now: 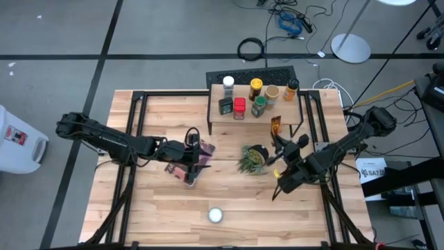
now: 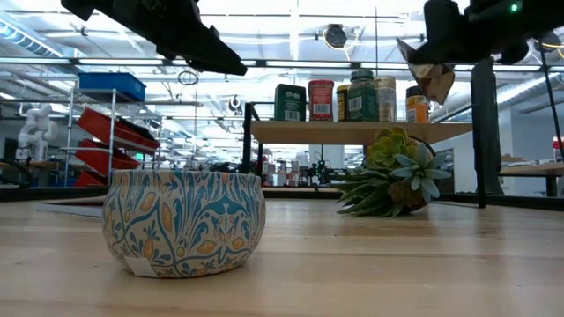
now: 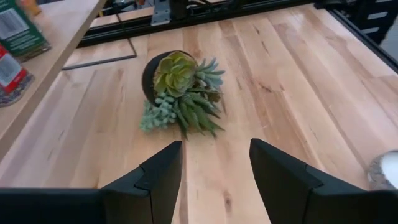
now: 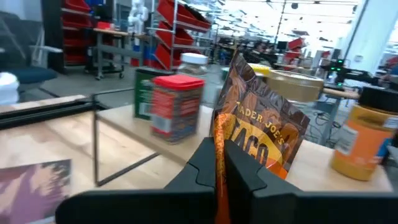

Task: Shelf spices
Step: Put the orange seasoning bag on the shelf

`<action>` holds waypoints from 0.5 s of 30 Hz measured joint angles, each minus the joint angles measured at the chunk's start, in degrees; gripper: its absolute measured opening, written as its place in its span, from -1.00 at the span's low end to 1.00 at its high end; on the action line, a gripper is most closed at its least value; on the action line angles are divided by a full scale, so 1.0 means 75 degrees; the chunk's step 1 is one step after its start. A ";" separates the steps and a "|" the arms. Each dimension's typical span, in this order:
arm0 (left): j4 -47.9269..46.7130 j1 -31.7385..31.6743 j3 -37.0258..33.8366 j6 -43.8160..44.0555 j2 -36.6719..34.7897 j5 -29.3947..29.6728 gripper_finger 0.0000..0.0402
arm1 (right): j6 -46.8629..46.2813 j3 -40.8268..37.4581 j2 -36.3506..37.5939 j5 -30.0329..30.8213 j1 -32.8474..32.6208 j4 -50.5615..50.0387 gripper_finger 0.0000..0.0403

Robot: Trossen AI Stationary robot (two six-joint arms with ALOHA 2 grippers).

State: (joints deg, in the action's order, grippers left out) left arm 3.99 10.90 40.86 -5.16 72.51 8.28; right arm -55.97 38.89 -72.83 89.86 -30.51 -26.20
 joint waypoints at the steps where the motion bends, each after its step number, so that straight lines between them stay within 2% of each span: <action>1: 0.0000 0.0000 0.0000 -0.0026 0.0000 -0.0048 -0.01 | 0.0485 0.0000 -0.0046 -0.0007 -0.0070 0.0507 -1.00; 6: -0.0058 0.0000 0.0000 -0.0041 0.0001 -0.0277 -0.01 | 0.3106 0.0000 -0.0283 -0.0696 -0.0205 0.3109 -1.00; 13: -0.0058 0.0000 0.0000 -0.0042 0.0001 -0.0392 -0.01 | 0.7978 0.0000 -0.0954 -0.3299 0.0021 0.8042 -1.00; 15: -0.0058 0.0000 0.0000 -0.0026 0.0000 -0.0510 -0.01 | 0.9359 0.0000 -0.1126 -0.3637 0.0117 0.9250 -1.00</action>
State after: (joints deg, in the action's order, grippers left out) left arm 3.55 10.90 40.86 -5.35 72.51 4.46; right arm 14.22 38.89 -81.27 62.58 -29.64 43.18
